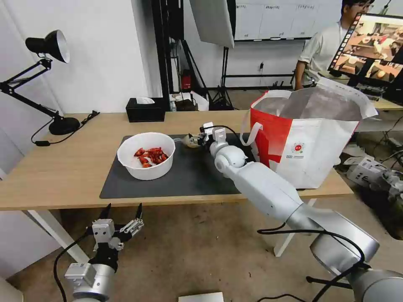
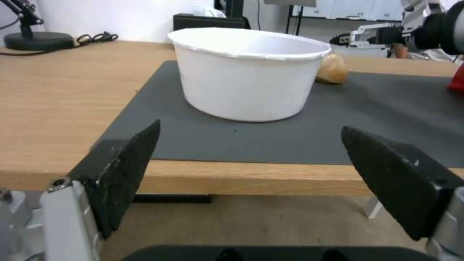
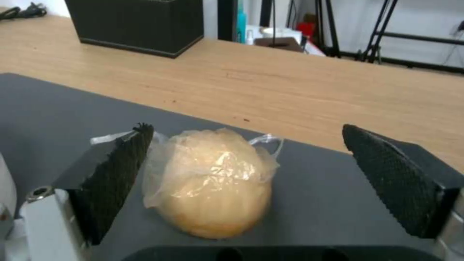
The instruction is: Pick up the trash from the table and place it into the takeout bag.
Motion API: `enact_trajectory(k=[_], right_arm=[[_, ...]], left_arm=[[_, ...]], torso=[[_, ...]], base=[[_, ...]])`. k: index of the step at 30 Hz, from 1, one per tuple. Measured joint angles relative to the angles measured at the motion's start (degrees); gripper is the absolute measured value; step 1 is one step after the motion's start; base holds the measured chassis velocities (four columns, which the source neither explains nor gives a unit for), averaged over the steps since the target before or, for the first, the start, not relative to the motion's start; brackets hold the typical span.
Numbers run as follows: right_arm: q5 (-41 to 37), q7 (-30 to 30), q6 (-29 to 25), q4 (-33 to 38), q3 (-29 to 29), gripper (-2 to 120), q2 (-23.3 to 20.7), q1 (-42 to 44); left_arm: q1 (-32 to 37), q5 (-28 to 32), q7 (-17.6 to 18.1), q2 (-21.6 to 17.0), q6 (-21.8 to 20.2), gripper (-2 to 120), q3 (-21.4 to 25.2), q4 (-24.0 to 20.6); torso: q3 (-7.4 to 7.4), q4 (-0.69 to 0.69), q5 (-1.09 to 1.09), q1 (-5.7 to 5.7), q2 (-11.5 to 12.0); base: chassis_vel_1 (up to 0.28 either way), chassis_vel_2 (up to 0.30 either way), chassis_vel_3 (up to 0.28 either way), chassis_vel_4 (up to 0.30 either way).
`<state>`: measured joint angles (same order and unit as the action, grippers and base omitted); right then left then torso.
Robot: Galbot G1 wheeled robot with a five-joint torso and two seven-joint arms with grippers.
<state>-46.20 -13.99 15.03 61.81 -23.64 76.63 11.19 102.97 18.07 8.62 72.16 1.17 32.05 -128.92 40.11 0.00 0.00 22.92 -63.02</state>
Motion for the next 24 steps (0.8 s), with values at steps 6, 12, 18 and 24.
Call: enact_trajectory(k=[6,12,18,24], right_arm=[[-0.5,2.6,1.4,-2.3,-0.3,100,0.8,-0.8],[0.1,6.1,1.6,-4.3,0.7,100,2.1,-0.6],[1.6,8.4,1.5,-6.5,1.3,100,3.0,-0.4],[2.1,9.4,1.5,-7.7,0.9,100,3.2,-1.1]], left_arm=[[0.1,0.0,0.0,0.1,0.0,100,0.0,0.0],[0.4,-0.2,0.0,0.5,0.1,100,0.0,-0.1],[0.4,-0.2,0.0,0.4,0.1,100,0.1,-0.5],[0.4,-0.3,0.0,0.3,0.1,100,0.0,-0.6]], torso=[[0.0,0.0,0.0,0.0,0.0],[0.0,0.0,0.0,0.0,0.0],[0.0,0.0,0.0,0.0,0.0],[0.0,0.0,0.0,0.0,0.0]], base=[[0.0,0.0,0.0,0.0],[0.0,0.0,0.0,0.0],[0.0,0.0,0.0,0.0],[0.0,0.0,0.0,0.0]])
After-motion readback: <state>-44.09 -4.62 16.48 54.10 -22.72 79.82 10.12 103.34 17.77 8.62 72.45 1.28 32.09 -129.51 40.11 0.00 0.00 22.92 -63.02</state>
